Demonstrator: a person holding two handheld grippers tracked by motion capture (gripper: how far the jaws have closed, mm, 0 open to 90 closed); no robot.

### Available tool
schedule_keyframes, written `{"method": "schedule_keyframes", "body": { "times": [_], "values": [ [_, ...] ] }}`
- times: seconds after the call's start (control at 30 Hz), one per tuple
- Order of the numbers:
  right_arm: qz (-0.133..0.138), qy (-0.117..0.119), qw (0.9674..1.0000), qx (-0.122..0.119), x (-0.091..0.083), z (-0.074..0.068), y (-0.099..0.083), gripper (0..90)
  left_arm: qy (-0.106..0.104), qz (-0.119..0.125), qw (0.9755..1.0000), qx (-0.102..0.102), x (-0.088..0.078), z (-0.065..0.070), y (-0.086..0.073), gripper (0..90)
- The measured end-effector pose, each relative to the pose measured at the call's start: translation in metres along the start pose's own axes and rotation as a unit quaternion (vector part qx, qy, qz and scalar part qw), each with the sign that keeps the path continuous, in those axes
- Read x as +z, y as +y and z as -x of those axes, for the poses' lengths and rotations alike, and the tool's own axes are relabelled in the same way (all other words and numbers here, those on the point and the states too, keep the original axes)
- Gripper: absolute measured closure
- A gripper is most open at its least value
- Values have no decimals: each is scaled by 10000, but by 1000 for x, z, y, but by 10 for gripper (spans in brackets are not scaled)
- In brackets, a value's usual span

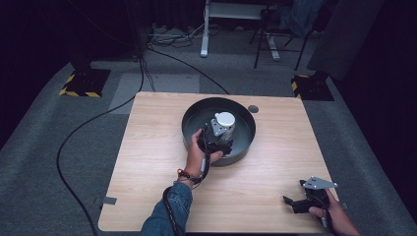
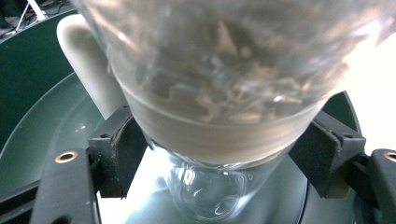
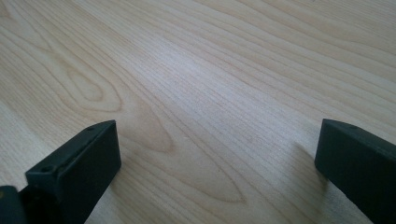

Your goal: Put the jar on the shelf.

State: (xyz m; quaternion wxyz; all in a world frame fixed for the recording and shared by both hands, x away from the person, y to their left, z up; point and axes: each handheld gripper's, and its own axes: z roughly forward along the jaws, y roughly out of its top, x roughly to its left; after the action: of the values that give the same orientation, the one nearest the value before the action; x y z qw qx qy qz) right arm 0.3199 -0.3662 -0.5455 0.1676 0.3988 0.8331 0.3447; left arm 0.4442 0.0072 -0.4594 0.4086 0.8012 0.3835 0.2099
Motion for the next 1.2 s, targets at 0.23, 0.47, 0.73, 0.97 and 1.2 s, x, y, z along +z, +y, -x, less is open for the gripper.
{"method": "schedule_keyframes", "body": {
  "times": [0.23, 0.47, 0.73, 0.97, 1.2],
  "values": [
    [0, -1, 10000, 0, 0, 0, 0, 2, -36, -151, 9997, 162, 0, 5, 1, 169],
    [1, 0, 10000, -1, 0, 0, 0, 2, 14, -431, 9989, 168, -4, 8, 0, 74],
    [0, -4, 10000, 3, 0, 0, 0, 2, 146, -496, 9985, 194, -9, 11, 1, 30],
    [1, -4, 10000, 3, 0, 0, 0, 2, 275, -496, 9981, 220, -8, 13, 2, 24],
    [2, -1, 10000, 3, 0, 0, 0, 2, 282, -414, 9982, 336, -12, 12, 2, 25]
  ]
}}
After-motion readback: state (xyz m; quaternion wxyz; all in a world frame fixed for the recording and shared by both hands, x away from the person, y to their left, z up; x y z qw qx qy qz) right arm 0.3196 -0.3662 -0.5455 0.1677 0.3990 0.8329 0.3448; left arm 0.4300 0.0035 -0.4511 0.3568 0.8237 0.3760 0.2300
